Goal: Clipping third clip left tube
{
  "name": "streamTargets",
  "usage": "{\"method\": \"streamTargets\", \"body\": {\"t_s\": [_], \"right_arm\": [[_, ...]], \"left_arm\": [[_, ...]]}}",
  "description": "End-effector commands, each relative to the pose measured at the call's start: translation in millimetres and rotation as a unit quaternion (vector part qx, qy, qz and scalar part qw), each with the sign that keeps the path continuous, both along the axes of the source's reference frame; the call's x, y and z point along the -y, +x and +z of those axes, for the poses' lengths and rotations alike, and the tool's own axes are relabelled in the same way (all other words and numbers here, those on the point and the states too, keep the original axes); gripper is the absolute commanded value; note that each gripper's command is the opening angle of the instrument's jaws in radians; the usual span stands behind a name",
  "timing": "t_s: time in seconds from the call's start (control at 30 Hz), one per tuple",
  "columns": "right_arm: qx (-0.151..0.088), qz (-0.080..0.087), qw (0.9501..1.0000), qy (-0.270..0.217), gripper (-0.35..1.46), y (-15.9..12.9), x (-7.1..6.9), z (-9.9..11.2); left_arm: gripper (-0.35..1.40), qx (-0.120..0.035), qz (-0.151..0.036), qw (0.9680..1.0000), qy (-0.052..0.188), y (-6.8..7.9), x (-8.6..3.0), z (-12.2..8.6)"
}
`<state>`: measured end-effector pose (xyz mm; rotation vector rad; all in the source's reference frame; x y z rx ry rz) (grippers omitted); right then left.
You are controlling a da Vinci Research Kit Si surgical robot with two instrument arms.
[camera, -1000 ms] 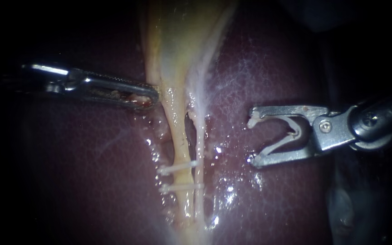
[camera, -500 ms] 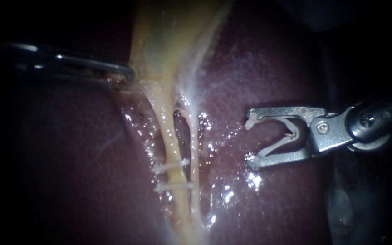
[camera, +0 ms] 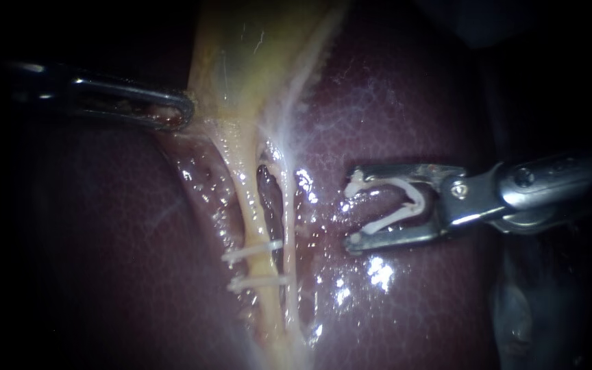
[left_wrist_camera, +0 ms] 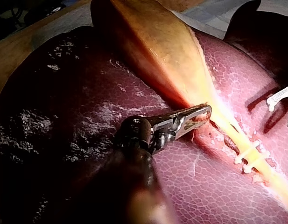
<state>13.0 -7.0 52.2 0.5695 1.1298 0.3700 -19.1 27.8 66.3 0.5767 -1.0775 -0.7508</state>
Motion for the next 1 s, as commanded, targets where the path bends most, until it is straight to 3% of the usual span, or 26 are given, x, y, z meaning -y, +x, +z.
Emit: {"method": "streamTargets", "body": {"t_s": [0.03,0.23,0.5,0.7,1.0], "right_arm": [[-0.004,0.004,0.9998,0.018,0.5,0.6,0.2,0.2],[-0.007,0.012,0.9974,0.07,0.5,3.0,1.1,2.0],[-0.009,0.022,0.9931,0.115,0.5,4.7,1.5,6.0],[-0.013,0.021,0.9895,0.142,0.5,5.4,1.8,8.9],[-0.029,0.015,0.9835,0.178,0.5,6.3,2.1,11.5]], "left_arm": [[-0.35,0.0,0.0,1.0,0.0,0.0,0.1,0.0],[-0.35,-0.001,-0.001,1.0,-0.001,-0.2,0.3,0.2],[-0.35,-0.001,-0.001,1.0,-0.002,-0.2,0.4,0.3],[-0.35,-0.002,-0.001,1.0,-0.002,-0.2,0.5,0.3],[-0.35,-0.001,0.0,1.0,-0.002,-0.3,0.6,0.4]]}}
